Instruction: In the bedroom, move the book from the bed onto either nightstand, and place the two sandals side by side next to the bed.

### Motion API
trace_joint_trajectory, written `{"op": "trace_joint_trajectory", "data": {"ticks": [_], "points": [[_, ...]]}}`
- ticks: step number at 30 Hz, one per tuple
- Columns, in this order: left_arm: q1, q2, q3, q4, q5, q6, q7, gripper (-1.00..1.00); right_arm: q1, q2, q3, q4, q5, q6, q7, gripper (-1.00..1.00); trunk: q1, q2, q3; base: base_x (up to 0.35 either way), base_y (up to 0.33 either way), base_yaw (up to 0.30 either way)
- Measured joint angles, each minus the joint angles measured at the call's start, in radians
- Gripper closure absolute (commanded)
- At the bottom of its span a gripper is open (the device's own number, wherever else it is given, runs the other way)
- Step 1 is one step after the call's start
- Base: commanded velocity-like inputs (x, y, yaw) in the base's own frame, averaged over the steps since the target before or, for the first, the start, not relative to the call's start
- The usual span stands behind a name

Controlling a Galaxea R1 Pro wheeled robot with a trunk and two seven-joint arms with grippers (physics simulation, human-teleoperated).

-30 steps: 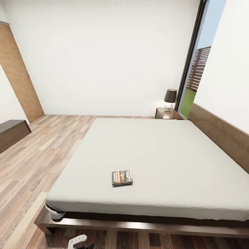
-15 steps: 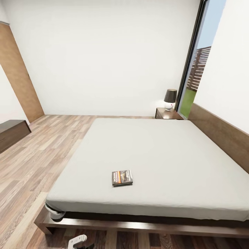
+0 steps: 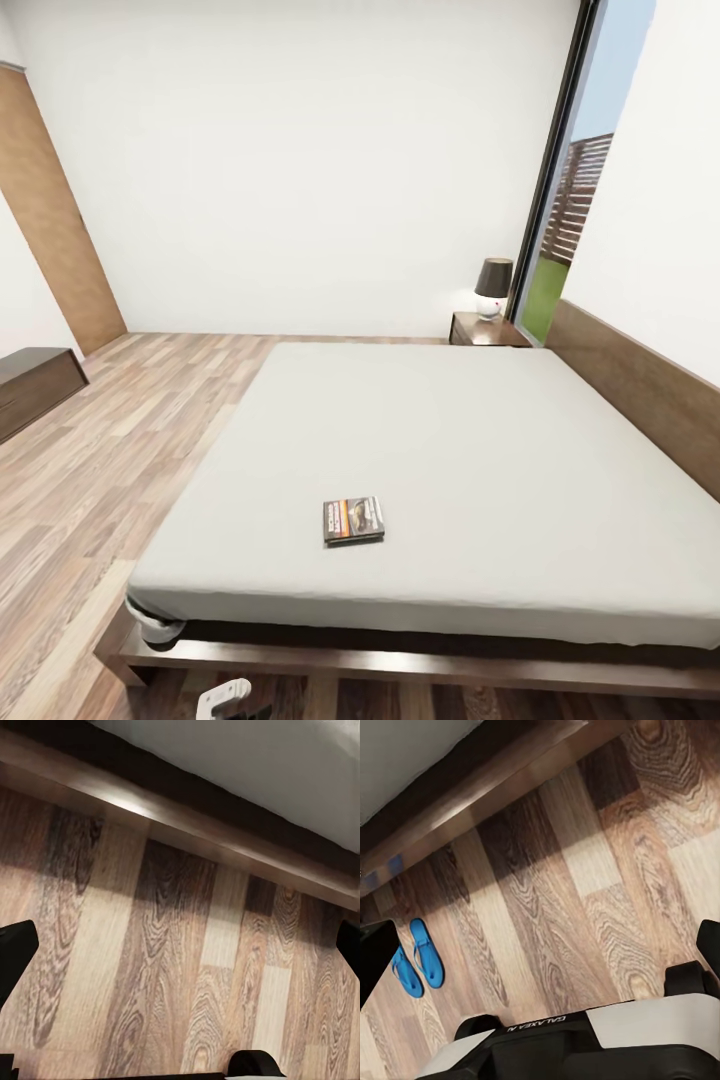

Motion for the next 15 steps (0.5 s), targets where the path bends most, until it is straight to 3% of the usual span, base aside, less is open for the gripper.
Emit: {"op": "trace_joint_trajectory", "data": {"ticks": [5,15], "points": [[0.0,0.0,0.0,-0.001,0.0,0.0,0.0,-1.0,0.0,0.0,0.0,0.0,0.0,0.0,0.0,-1.0,0.0,0.0,0.0,0.088,0.0,0.0],[0.0,0.0,0.0,0.0,0.0,0.0,0.0,-1.0,0.0,0.0,0.0,0.001,0.0,0.0,0.0,-1.0,0.0,0.0,0.0,0.265,0.0,0.0]]}}
